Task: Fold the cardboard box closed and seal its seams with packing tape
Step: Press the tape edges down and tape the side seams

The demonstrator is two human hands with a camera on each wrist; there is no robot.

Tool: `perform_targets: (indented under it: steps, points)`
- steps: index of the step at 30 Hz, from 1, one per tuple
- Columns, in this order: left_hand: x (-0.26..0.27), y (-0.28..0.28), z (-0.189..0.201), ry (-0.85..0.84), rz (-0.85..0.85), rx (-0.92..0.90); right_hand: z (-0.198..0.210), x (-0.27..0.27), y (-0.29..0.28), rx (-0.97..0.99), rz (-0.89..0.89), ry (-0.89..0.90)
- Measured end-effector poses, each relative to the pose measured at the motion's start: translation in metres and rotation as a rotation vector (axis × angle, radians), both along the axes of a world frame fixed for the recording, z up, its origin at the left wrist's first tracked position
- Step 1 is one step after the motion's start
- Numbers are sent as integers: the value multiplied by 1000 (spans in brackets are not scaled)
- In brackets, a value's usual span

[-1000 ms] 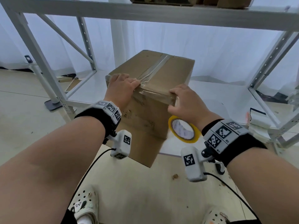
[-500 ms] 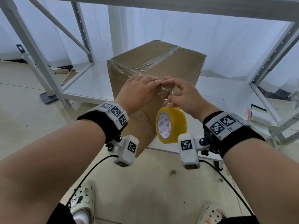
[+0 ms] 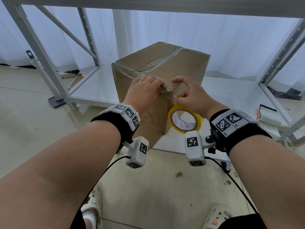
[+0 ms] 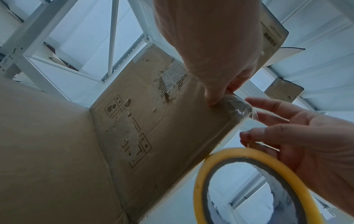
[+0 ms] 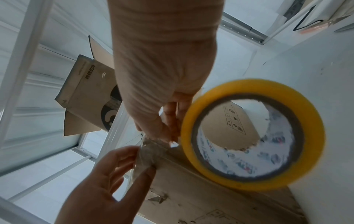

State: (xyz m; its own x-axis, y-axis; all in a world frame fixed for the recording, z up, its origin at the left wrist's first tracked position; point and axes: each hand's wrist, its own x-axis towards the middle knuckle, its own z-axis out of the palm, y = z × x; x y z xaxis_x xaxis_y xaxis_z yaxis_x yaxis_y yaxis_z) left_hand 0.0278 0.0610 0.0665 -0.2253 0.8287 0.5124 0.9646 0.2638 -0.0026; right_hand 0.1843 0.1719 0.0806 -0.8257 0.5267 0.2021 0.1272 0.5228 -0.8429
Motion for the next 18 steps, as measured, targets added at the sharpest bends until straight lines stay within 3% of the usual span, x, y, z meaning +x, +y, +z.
perform_targets:
  steps: [18]
  points:
    - [0, 5, 1, 17, 20, -19, -11, 0, 2, 21, 112, -95]
